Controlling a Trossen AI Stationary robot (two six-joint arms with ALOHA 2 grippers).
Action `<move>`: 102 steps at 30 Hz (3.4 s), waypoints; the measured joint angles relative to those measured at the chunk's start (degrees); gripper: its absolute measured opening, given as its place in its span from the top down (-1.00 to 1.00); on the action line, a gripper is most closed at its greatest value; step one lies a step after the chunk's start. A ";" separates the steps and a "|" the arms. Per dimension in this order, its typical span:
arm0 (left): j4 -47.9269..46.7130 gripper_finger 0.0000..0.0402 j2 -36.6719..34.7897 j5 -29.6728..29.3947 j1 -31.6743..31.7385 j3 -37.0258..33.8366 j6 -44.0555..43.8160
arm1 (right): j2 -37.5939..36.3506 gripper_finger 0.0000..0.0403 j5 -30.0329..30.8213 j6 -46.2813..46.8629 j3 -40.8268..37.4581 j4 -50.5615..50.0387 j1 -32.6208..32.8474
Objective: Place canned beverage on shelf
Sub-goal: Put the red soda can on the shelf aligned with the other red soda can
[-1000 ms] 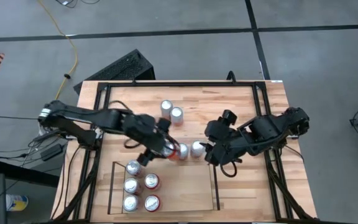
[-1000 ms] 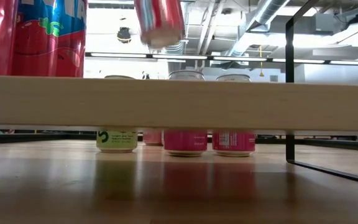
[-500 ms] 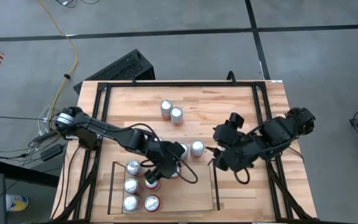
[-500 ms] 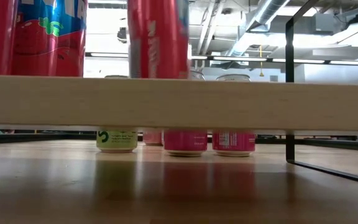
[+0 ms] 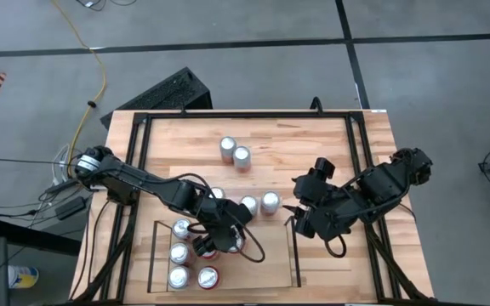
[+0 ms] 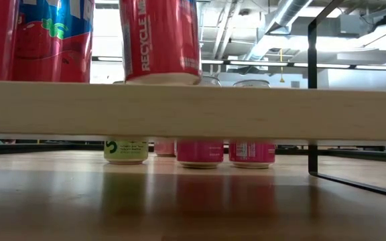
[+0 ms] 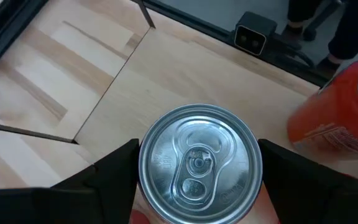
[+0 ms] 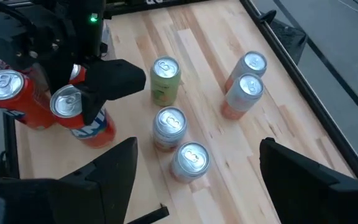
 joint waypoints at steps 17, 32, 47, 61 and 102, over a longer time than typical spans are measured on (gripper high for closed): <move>1.41 -0.56 0.75 2.00 -0.09 0.01 1.26 | 0.00 -0.54 -0.01 0.00 0.00 0.00 -0.03; 2.89 -0.57 -8.00 -19.84 0.30 0.00 -44.26 | 0.02 -0.54 -0.05 0.02 0.00 0.01 -0.03; -1.43 -0.57 -6.84 -35.36 -9.11 1.19 -78.59 | 0.04 -0.54 -0.09 -0.04 0.00 0.02 -0.09; -35.62 -0.57 13.36 -33.12 -9.18 33.06 -81.92 | 0.04 -0.54 -0.44 -0.17 0.00 0.02 -0.07; -48.13 -0.57 27.12 -21.41 -7.17 49.07 -101.14 | 0.04 -0.54 -0.46 -3.23 0.00 0.00 -0.22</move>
